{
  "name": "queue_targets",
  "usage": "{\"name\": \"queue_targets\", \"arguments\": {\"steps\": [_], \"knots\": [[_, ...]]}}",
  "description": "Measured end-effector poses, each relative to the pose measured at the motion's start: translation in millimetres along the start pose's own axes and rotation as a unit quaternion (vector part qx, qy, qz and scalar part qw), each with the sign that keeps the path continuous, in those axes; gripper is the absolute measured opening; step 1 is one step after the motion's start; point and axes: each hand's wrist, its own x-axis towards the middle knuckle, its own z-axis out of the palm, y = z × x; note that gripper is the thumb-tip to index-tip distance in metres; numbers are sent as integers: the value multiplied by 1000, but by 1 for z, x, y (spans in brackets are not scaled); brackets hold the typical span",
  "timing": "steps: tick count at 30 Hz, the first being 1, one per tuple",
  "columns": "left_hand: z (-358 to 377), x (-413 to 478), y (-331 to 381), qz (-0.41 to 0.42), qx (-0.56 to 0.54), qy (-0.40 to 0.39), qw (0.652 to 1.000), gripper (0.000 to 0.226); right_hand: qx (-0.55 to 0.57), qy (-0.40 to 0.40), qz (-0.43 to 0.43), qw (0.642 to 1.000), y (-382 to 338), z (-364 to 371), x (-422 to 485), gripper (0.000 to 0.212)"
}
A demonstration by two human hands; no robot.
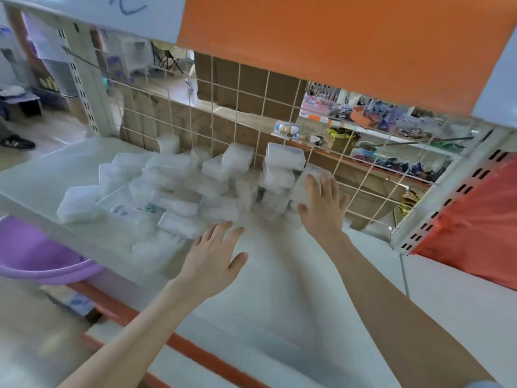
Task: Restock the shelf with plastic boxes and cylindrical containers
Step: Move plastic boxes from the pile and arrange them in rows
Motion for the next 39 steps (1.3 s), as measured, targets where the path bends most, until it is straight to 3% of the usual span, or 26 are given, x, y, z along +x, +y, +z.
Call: {"name": "queue_targets", "arguments": {"steps": [5, 10, 14, 18, 20, 22, 25, 28, 30, 35, 39], "knots": [[-2, 14, -9, 52, -15, -25, 998, 54, -46, 58, 13, 997, -7, -1, 2, 48], [1, 22, -5, 92, -27, -33, 995, 51, -47, 83, -1, 995, -10, -1, -18, 46], [4, 28, 0, 117, -33, -30, 992, 51, -3, 104, -11, 995, -16, -2, -46, 46], [8, 32, 5, 136, -50, -33, 989, 53, 79, 196, -51, 976, -14, -6, -68, 40], [8, 34, 8, 142, -69, -27, 987, 56, 173, 169, -24, 970, -15, -7, -75, 36], [7, 35, 12, 143, -102, -22, 984, 63, 298, 115, 66, 945, -18, -7, -83, 27], [5, 35, 16, 148, -127, -6, 981, 75, 456, 37, 204, 865, -25, -8, -88, 19], [5, 34, 18, 159, -127, 1, 979, 83, 575, -42, 261, 774, -29, -9, -94, 9], [6, 35, 19, 165, -120, -3, 979, 86, 611, -75, 276, 738, -32, -7, -98, 7], [11, 38, 19, 175, -87, -20, 980, 81, 643, -109, 294, 699, -32, -7, -105, 19], [9, 40, 17, 176, -93, -13, 980, 78, 643, -117, 280, 703, -24, -8, -105, 10]]}}
